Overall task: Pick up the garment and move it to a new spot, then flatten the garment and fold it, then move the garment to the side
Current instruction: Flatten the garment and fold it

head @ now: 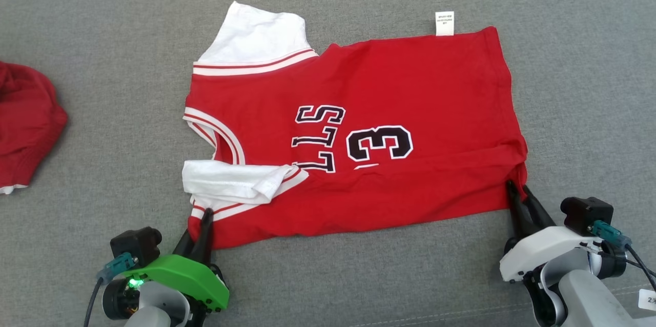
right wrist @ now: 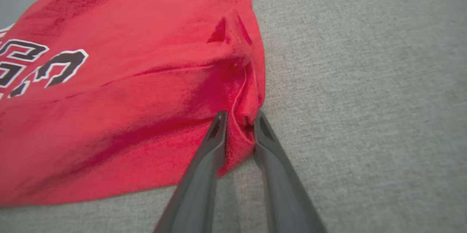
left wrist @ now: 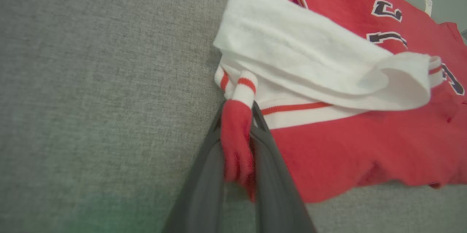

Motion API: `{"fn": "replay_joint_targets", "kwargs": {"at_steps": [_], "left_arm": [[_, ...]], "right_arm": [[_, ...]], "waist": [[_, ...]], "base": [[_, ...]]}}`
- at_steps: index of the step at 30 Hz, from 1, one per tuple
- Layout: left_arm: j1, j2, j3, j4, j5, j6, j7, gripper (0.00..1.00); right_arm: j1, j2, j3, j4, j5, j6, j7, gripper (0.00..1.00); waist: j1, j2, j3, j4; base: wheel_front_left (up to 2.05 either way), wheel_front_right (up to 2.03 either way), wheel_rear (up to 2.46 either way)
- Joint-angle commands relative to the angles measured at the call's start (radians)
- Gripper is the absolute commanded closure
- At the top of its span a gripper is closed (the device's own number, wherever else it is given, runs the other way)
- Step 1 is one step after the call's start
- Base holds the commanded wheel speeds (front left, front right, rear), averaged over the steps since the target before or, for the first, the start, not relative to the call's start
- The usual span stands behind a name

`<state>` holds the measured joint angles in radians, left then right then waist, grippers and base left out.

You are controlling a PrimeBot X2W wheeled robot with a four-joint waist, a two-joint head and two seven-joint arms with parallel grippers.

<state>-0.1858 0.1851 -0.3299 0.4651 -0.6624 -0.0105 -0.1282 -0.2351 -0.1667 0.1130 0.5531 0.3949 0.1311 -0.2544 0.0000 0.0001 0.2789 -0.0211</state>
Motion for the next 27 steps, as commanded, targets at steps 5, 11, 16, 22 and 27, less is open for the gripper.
{"fn": "replay_joint_targets", "kwargs": {"at_steps": [5,11,16,22,27], "left_arm": [[0.054,0.011,0.012,-0.022,-0.047,-0.009,0.041,1.0],[0.182,0.052,0.024,-0.181,-0.056,0.053,0.079,1.0],[0.274,0.073,0.025,-0.312,-0.054,0.111,0.118,1.0],[0.304,0.089,-0.003,-0.415,-0.022,0.146,0.156,0.0],[0.264,0.096,0.013,-0.46,0.039,0.177,0.084,0.0]], "right_arm": [[0.05,-0.029,0.004,-0.057,0.042,-0.001,-0.005,1.0],[0.141,-0.083,0.026,-0.168,0.04,-0.001,0.036,1.0],[0.198,-0.102,-0.003,-0.222,0.042,-0.001,0.079,1.0],[0.24,-0.093,-0.027,-0.267,0.049,-0.001,0.137,0.06],[0.218,-0.073,-0.095,-0.333,-0.004,-0.001,0.093,0.0]], "waist": [[0.0,-0.0001,-0.014,0.001],[0.0,-0.0001,-0.042,-0.017],[0.0,-0.0001,-0.052,-0.017],[0.0,-0.0001,-0.049,0.001],[0.0,-0.0001,-0.029,0.0]], "base": [[0.0,0.0,0.0],[0.0,0.0,0.0],[0.0,0.0,0.0],[0.0,0.0,0.0],[0.0,0.0,0.0]]}}
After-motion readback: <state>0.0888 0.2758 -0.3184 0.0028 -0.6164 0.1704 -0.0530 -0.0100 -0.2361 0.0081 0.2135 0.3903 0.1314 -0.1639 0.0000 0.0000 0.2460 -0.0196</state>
